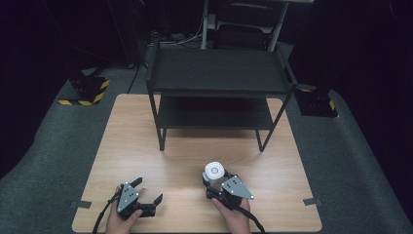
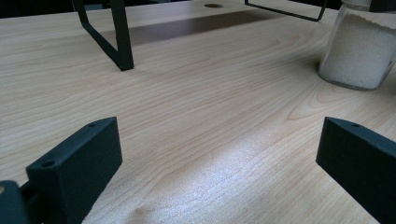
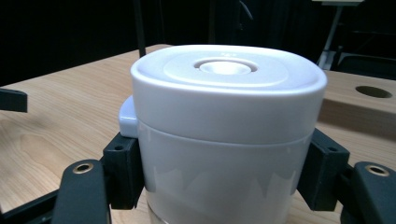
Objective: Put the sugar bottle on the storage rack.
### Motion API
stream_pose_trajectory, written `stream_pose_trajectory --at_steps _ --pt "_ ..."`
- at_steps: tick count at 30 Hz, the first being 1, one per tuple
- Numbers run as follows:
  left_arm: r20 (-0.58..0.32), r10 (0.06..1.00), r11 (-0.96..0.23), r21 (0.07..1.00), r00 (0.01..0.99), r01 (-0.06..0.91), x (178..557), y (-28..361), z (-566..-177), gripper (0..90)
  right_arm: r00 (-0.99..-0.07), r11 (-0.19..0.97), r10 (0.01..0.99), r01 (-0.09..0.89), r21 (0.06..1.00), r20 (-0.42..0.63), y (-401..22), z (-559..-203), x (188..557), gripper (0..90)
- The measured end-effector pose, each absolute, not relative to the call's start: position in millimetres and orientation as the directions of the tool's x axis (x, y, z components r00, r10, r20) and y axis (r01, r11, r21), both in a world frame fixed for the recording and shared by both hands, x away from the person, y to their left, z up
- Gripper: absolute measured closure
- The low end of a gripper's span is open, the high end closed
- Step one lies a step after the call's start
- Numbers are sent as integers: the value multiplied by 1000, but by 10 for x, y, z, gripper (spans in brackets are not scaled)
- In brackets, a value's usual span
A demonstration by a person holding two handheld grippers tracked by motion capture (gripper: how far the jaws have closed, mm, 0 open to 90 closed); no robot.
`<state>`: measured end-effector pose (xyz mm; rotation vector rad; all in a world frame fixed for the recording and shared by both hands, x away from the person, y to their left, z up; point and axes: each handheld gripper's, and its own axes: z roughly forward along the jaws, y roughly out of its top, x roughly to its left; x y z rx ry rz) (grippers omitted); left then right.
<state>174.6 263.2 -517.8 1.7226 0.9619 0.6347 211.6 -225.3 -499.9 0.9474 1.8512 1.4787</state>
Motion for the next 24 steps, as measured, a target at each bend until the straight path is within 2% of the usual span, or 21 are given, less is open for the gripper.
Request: stream_pose_trajectory --at_steps 24 --pt "-26 849 -188 918 527 348 1772 2571 -5098 4 -530 139 846 124 982 -53 -2297 -4510 2203 311"
